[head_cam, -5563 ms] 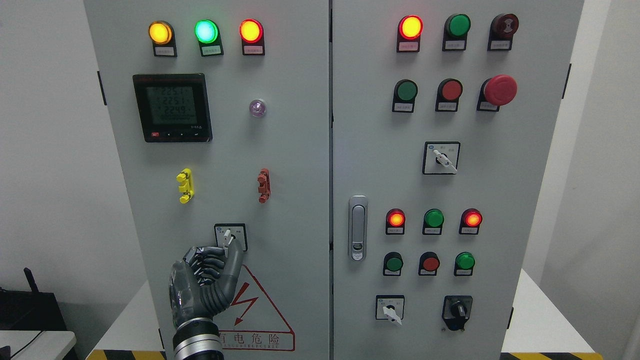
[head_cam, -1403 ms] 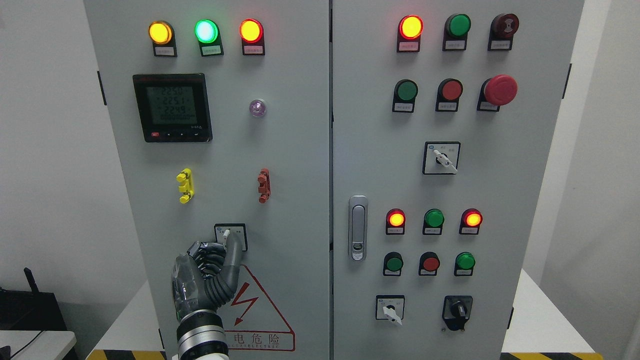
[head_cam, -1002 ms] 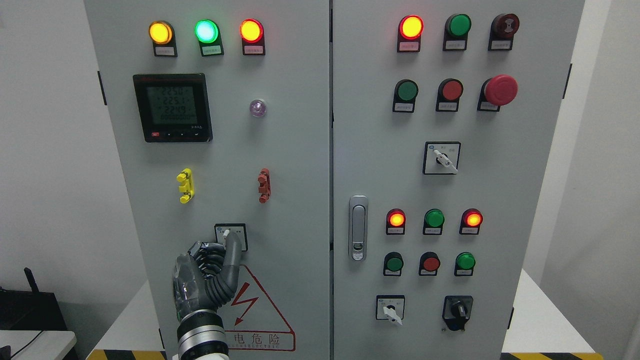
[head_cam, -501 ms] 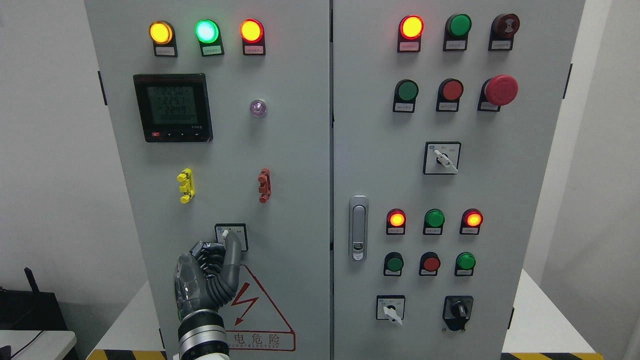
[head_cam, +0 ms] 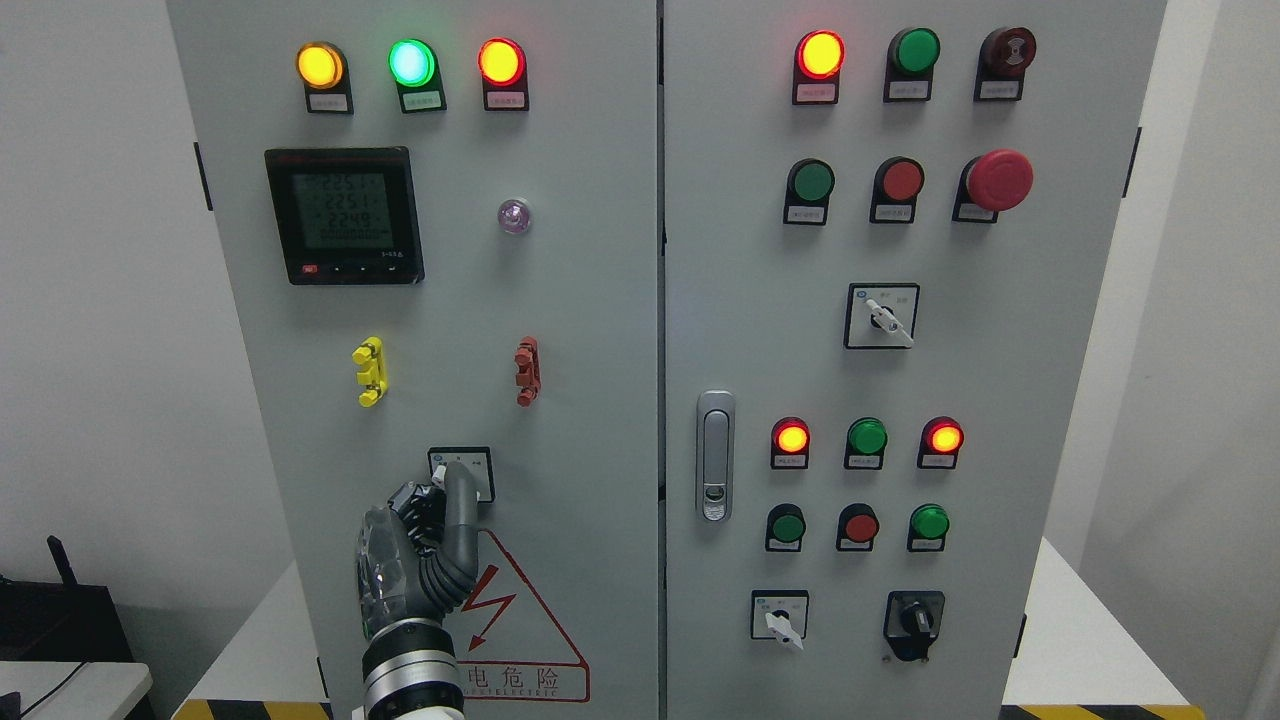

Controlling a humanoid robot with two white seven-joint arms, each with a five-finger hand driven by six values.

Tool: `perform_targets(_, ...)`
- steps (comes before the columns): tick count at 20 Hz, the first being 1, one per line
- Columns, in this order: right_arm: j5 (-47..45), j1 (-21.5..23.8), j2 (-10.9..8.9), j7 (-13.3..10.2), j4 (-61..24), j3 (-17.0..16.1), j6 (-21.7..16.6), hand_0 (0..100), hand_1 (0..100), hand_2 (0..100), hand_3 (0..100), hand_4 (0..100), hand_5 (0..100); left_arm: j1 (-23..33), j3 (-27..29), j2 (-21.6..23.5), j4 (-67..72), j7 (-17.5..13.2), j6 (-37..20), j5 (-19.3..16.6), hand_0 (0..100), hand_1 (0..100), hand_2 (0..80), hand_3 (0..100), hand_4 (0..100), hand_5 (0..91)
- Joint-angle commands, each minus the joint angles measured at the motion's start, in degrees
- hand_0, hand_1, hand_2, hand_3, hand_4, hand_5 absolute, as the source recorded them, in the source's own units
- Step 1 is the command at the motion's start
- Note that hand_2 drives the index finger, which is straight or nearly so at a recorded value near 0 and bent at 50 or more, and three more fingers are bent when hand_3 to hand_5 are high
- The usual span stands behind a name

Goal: Turn on light switch 1

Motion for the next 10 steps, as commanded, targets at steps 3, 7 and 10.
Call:
perform_targets(3,-1.41,0.0,0.05,0.04,0.0,0.97,0.0,12,39,0,0,0,0,0.0,-0.16,-0.07,-0.01,0.47,-0.38,0.02,51,21,62.9,85,85,75.9)
perform_targets(7,-1.41,0.0,-0.04,0.04,0.0,0.97,0.0,12,39,0,0,0,0,0.0,-0.16,-0.07,-0.01,0.47,-0.38,0.02,53,20,63.0,85,85,75.9)
perform_targets(10,-1.41,0.0,0.05,0.04,0.0,0.97,0.0,12,39,0,0,0,0,0.09,-0.16,-0.07,-0.01,0.47,-0.38,0.02,54,19,63.1,85,85,75.9)
